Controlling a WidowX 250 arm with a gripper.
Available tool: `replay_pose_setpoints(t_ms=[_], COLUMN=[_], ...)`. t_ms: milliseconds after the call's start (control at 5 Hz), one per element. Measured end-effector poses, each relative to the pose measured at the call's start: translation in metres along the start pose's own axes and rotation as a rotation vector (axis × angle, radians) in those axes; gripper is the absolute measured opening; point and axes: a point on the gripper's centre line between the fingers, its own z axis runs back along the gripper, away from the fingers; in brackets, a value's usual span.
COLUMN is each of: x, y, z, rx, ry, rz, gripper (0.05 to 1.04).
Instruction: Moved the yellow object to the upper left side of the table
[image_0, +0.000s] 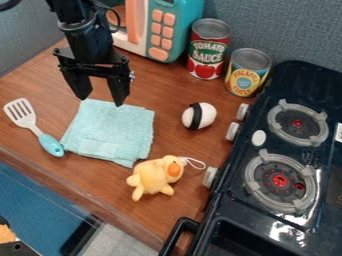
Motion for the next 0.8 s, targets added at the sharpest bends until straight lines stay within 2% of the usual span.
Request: replay_pose_setpoints(t_ms=[200,800], x=[-0.005,-0.029], y=[0.000,-0.052], z=[-0.007,0.010], rx=[-0.007,-0.016], ry=[0.031,0.024], rz=[0.005,-0.201], gripper=[0.999,0.999])
